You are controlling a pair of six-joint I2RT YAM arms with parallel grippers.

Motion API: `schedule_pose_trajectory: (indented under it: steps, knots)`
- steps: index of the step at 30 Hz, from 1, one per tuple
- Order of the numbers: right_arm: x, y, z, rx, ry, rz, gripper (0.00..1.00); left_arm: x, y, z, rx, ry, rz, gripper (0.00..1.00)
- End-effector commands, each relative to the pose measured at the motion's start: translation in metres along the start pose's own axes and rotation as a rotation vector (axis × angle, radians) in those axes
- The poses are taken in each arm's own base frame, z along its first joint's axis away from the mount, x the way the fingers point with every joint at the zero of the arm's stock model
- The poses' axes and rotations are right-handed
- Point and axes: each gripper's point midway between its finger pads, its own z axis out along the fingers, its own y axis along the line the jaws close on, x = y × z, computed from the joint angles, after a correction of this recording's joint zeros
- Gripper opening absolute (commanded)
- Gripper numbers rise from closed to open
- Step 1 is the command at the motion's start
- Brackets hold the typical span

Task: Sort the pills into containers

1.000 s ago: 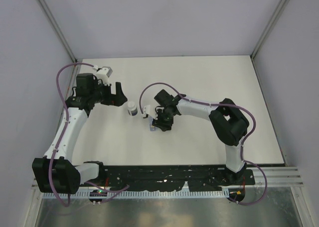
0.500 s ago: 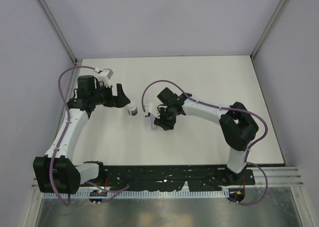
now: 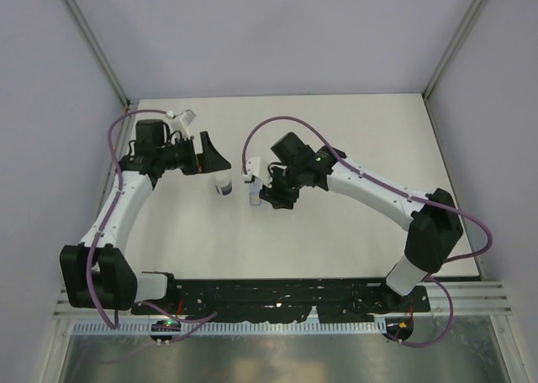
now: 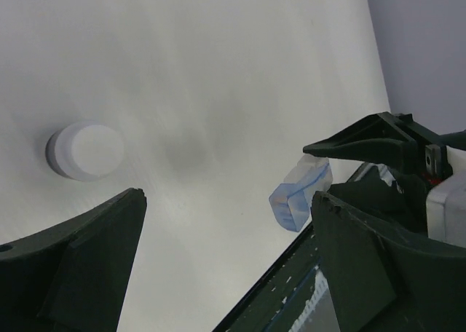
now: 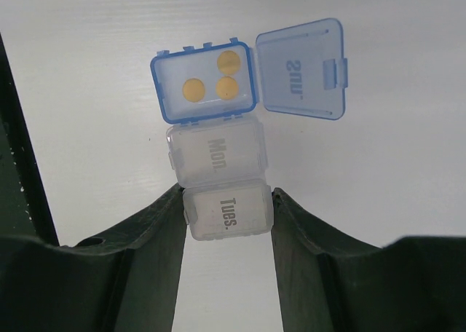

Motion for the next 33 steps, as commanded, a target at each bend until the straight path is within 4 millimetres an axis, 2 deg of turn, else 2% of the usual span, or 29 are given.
schedule_pose_trajectory:
  steps: [1, 7, 13, 22, 33]
  knots:
    - [-0.038, 0.004, -0.042, 0.061, -0.092, -0.033, 0.07, -0.014, -0.038, 0.006, 0.151, 0.046, -0.124, 0.99]
    - [-0.052, 0.006, -0.063, 0.093, -0.128, -0.054, 0.07, -0.006, -0.052, 0.026, 0.193, 0.132, -0.197, 0.99]
    - [-0.055, 0.002, -0.070, 0.121, -0.134, -0.056, 0.06, 0.009, -0.065, 0.040, 0.263, 0.191, -0.232, 0.99]
    - [-0.053, -0.005, -0.069, 0.158, -0.125, -0.037, 0.06, 0.024, -0.085, 0.038, 0.353, 0.226, -0.205, 0.94]
    - [-0.053, -0.013, -0.065, 0.185, -0.108, -0.017, 0.06, 0.037, -0.097, 0.034, 0.397, 0.230, -0.164, 0.87]
